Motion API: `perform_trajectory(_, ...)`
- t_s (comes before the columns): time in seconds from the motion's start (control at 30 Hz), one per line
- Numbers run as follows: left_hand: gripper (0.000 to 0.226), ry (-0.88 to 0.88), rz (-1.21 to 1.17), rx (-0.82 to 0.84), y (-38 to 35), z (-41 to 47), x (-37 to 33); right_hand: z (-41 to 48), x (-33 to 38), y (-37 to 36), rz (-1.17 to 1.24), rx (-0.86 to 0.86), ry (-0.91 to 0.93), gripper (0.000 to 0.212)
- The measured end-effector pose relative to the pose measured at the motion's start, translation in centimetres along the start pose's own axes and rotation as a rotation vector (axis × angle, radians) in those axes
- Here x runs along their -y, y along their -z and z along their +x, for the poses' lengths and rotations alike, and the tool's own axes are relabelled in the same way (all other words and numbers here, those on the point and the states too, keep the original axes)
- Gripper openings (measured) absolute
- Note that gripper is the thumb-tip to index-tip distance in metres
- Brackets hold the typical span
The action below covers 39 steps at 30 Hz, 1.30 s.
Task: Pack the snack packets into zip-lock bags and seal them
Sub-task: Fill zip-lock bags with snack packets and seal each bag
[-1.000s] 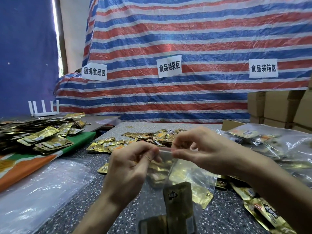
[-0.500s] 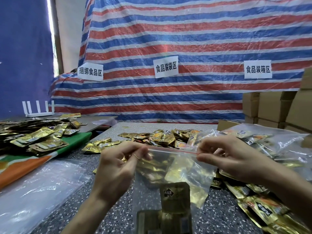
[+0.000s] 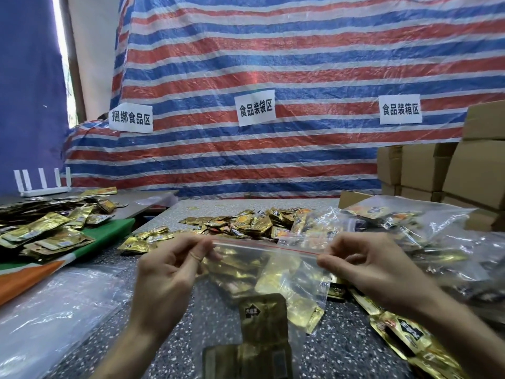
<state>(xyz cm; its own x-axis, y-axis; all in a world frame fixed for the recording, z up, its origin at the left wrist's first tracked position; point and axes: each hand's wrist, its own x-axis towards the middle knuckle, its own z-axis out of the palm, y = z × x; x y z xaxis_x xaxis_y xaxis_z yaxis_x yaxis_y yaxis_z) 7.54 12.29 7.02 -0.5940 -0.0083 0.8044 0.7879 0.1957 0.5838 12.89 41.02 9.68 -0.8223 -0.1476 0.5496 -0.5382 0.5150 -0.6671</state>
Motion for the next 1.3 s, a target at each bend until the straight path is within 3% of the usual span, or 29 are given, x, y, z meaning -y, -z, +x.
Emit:
perform_trajectory(0.1, 0.02, 0.015, -0.016, 0.03, -0.5, -0.6, 0.3, -1.7, -2.4, -2.2, 0.261, -0.073, -0.193, 0.049)
perform_trajectory(0.2, 0.019, 0.021, -0.095, 0.049, -1.2, -0.8, 0.3, -3.1, -4.3, -5.1, 0.357, 0.134, -0.393, 0.09)
perform_trajectory(0.27, 0.02, 0.022, -0.155, 0.038, -2.0, -0.9, 0.1, -3.5, -4.9, -6.9, 0.333, 0.286, -0.481, 0.104)
perform_trajectory(0.33, 0.018, 0.027, -0.234, -0.002, -2.8, -0.7, -0.1, -3.5, -5.5, -8.5, 0.309, 0.39, -0.489, 0.08)
perform_trajectory(0.4, 0.017, 0.027, -0.282, -0.036, -3.7, -0.4, -0.2, -3.7, -5.6, -9.5, 0.312, 0.406, -0.456, 0.045)
perform_trajectory(0.43, 0.018, 0.025, -0.296, -0.039, -4.0, -0.2, -0.2, -3.9, -5.6, -9.6, 0.322, 0.391, -0.453, 0.04)
perform_trajectory(0.6, 0.02, 0.047, -0.369, -0.031, -4.9, 0.0, 0.8, -3.8, -5.8, -8.2, 0.449, 0.359, -0.426, 0.048)
perform_trajectory(0.67, 0.021, 0.113, -0.39, -0.04, -5.2, -0.1, 1.8, -3.5, -6.1, -7.1, 0.448, 0.273, -0.444, 0.049)
perform_trajectory(0.9, 0.039, 0.335, -0.316, 0.152, -6.1, -1.8, 6.0, -3.4, -9.2, -1.5, 0.072, -0.002, -0.674, 0.032)
perform_trajectory(0.97, 0.036, 0.376, -0.277, 0.148, -6.2, -2.2, 6.9, -3.3, -9.5, -1.0, -0.207, -0.073, -0.731, 0.031)
perform_trajectory(1.07, 0.033, 0.405, -0.233, 0.148, -6.3, -2.6, 7.7, -3.2, -9.4, -1.9, -0.637, -0.009, -0.788, 0.043)
perform_trajectory(1.2, 0.035, 0.383, -0.187, 0.153, -6.1, -3.1, 8.2, -3.1, -7.7, -3.8, -1.105, -0.033, -0.675, 0.042)
perform_trajectory(1.3, 0.039, 0.358, -0.138, 0.168, -5.6, -3.2, 8.3, -2.1, -6.0, -5.8, -1.099, -0.128, -0.487, 0.039)
